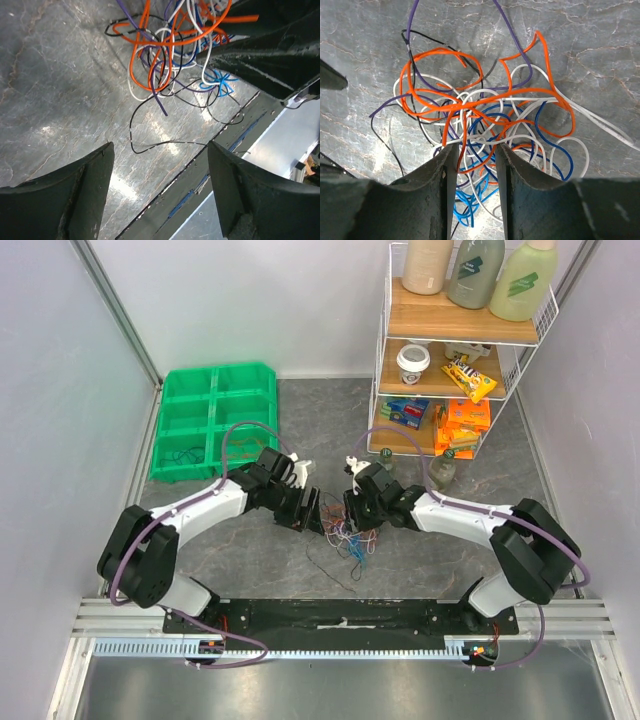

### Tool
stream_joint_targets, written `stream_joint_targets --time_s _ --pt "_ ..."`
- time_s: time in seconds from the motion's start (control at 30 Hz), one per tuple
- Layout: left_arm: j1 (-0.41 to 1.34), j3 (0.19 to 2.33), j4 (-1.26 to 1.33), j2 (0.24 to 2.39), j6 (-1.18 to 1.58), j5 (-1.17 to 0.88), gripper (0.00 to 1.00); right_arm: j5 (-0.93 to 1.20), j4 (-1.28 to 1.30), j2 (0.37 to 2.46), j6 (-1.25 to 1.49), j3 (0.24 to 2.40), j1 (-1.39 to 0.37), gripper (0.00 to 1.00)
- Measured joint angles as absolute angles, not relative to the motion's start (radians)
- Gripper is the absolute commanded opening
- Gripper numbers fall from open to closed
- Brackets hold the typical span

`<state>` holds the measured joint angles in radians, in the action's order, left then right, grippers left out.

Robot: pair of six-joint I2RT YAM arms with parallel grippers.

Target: Untangle the cables

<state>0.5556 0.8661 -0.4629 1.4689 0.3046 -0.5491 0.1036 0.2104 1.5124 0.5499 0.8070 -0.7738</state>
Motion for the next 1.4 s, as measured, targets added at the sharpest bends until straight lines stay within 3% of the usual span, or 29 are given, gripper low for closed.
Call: stream_joint_targets --time_s 0.07,0.3,0.4,0.47,0.5,0.77,1.2,1.4 --pt "0.574 0.864 -0.471 1.474 0.297 -0.532 0.79 0.095 0.215 1.528 0.553 0.820 -0.774 0.43" --pt "0.672 0.864 -0.483 1.598 0.297 -0.396 0.58 0.063 0.241 1.544 0.577 0.843 -0.774 0.43" --pt "0.714 0.876 -0.485 1.619 0.307 -0.346 0.37 0.042 0.251 1.544 0.607 0.843 -0.774 0.43" --pt "0.736 0.886 -0.483 1.633 0.315 -0.305 0.05 0.027 0.255 1.544 0.621 0.842 -0.774 0.43" --pt "0.742 0.891 -0.482 1.641 0.321 -0.286 0.02 0.020 0.257 1.544 0.628 0.842 -0.774 0.43" --pt "0.752 0.919 -0.552 1.610 0.347 -0.115 0.02 -0.027 0.329 1.544 0.574 0.861 -0.774 0.44" --pt "0.750 1.039 -0.709 0.971 0.448 0.123 0.02 -0.167 0.362 1.556 0.536 0.842 -0.775 0.43" --pt "0.750 1.166 -0.690 0.884 0.371 0.236 0.02 -0.287 0.392 1.580 0.580 0.837 -0.777 0.43"
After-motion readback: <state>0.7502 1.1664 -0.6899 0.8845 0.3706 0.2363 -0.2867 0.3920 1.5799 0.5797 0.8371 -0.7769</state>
